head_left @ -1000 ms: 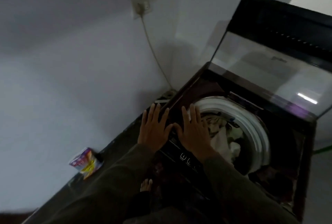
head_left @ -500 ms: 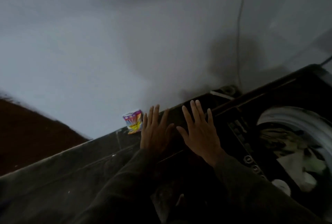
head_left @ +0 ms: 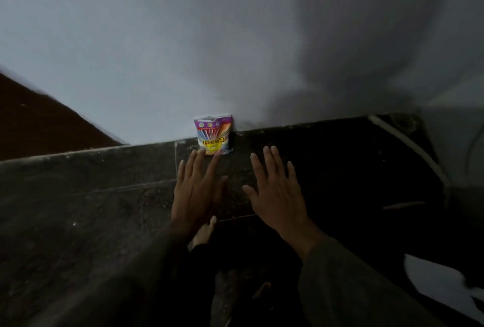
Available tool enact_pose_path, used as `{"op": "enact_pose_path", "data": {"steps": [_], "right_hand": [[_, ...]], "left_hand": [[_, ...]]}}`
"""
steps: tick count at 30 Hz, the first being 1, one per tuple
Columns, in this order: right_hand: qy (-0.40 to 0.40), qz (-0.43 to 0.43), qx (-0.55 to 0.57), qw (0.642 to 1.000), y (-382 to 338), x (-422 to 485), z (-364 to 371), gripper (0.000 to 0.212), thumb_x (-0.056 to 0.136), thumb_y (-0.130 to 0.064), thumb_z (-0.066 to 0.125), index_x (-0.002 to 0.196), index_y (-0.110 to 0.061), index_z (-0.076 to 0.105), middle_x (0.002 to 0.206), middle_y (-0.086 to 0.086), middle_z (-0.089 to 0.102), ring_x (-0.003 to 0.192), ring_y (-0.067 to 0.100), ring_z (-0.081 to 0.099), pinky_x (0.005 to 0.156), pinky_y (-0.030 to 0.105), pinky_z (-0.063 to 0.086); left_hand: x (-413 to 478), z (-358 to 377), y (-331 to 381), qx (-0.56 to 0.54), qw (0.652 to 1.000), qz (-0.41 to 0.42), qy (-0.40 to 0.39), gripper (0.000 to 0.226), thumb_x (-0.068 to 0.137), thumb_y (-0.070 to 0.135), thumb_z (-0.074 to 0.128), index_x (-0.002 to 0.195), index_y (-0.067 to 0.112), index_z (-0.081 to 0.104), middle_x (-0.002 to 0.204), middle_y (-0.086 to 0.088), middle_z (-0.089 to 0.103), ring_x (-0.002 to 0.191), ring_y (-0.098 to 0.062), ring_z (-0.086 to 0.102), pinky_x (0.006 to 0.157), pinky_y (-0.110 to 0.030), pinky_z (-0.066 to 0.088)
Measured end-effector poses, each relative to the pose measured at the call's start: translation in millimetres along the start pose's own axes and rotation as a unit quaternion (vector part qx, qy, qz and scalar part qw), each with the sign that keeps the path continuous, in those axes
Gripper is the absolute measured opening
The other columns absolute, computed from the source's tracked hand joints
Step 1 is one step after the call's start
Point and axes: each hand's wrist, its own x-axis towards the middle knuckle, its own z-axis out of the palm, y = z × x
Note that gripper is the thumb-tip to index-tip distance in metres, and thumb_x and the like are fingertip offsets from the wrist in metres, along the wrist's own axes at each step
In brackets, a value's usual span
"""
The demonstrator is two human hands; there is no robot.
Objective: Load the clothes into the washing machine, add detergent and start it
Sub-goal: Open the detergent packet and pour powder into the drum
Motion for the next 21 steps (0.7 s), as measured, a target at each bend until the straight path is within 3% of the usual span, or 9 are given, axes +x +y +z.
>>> {"op": "enact_pose_path", "data": {"steps": [8,13,15,18,21], "right_hand": [[-0.053,0.004,0.011,0.999,-10,130,139,0.079,0.098,-0.054,0.039,0.156,-0.020,-0.002,0.164,0.013,-0.007,0.151,0.030,-0.009,0.120,0.054,0.012],[-0.051,-0.005,0.006,0.999,-9,189,191,0.081,0.096,-0.052,0.045,0.156,-0.021,0.000,0.164,0.013,-0.004,0.151,0.031,-0.005,0.119,0.055,0.015],[-0.052,0.001,0.016,0.999,-9,208,201,0.082,0.096,-0.051,0.047,0.156,-0.020,0.001,0.164,0.014,-0.002,0.151,0.031,-0.005,0.118,0.056,0.016],[-0.044,0.011,0.027,0.999,-6,227,208,0.080,0.096,-0.049,0.048,0.156,-0.019,0.005,0.164,0.014,0.002,0.151,0.032,-0.002,0.117,0.056,0.016],[-0.043,0.017,0.030,0.999,-5,235,212,0.082,0.094,-0.044,0.052,0.156,-0.018,0.006,0.163,0.015,0.004,0.151,0.033,0.001,0.117,0.057,0.020]], "left_hand": [[117,136,-110,-0.017,0.998,-0.033,-0.058,0.059,0.095,0.044,0.043,0.147,0.015,0.036,0.148,-0.023,0.039,0.135,-0.040,0.039,0.108,-0.054,0.037],[178,193,-152,-0.089,0.988,-0.118,-0.039,0.062,0.095,0.036,0.055,0.148,0.017,0.030,0.145,-0.019,0.041,0.127,-0.038,0.045,0.094,-0.051,0.047],[195,207,-163,-0.151,0.978,-0.145,0.005,0.054,0.093,0.032,0.057,0.140,0.015,0.038,0.136,-0.017,0.051,0.120,-0.033,0.051,0.088,-0.044,0.048],[210,214,-170,-0.206,0.969,-0.107,0.082,0.034,0.088,0.022,0.061,0.117,0.008,0.051,0.112,-0.008,0.064,0.102,-0.023,0.059,0.077,-0.031,0.045],[213,218,-178,-0.260,0.954,-0.102,0.112,0.029,0.083,0.018,0.066,0.106,0.005,0.054,0.095,-0.001,0.069,0.086,-0.012,0.065,0.071,-0.024,0.049]]}}
